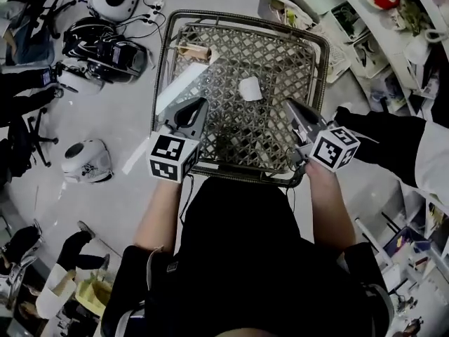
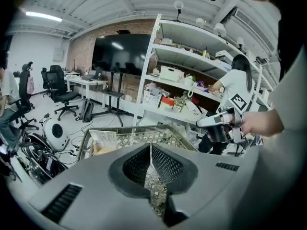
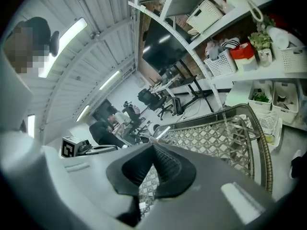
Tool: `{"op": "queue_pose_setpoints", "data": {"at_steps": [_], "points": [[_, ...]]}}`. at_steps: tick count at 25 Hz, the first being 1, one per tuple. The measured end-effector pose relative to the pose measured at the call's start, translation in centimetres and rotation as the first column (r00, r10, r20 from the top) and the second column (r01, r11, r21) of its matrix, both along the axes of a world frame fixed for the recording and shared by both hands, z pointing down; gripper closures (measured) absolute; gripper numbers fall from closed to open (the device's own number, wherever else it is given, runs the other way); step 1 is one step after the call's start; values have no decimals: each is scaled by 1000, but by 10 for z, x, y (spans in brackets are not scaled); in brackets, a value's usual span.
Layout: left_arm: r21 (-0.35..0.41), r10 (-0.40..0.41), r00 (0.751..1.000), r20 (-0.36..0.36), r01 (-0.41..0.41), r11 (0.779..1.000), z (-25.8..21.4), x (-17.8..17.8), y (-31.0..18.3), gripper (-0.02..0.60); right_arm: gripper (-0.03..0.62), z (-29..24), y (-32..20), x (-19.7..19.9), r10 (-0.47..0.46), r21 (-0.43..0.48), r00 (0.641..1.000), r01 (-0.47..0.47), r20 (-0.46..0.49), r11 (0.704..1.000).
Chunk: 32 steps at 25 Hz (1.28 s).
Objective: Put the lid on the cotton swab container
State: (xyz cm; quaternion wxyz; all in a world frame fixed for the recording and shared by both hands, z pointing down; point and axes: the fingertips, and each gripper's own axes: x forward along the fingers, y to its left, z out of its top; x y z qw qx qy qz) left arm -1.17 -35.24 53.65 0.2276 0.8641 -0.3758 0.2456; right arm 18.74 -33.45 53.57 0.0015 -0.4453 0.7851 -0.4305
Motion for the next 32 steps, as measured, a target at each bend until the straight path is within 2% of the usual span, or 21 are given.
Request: {"op": "queue_pose_setpoints", "data": {"at_steps": [5,12,18,24,32], "points": [[13,62,998,19,-62,998,24,20,-3,558,583,25,-12,-7,-30,-33,999,30,16,999],[-25,73,992,106,-71,997,78,30,-9,548,583,62,-28,-19,-62,-62,998,62,1,996],[-53,124,990,73,-120,991,109,48,-9,525,583,89,-42,-30,-41,-93,999,39,-24,995],[-88,173,982,72,-166,982,143,65,-6,499,583,104,-40,-42,-104,-112,991,94,-85,989],[-93,187,980,64,-180,979,164,71,-8,495,583,119,-40,-54,-149,-124,978,131,-143,984]]}}
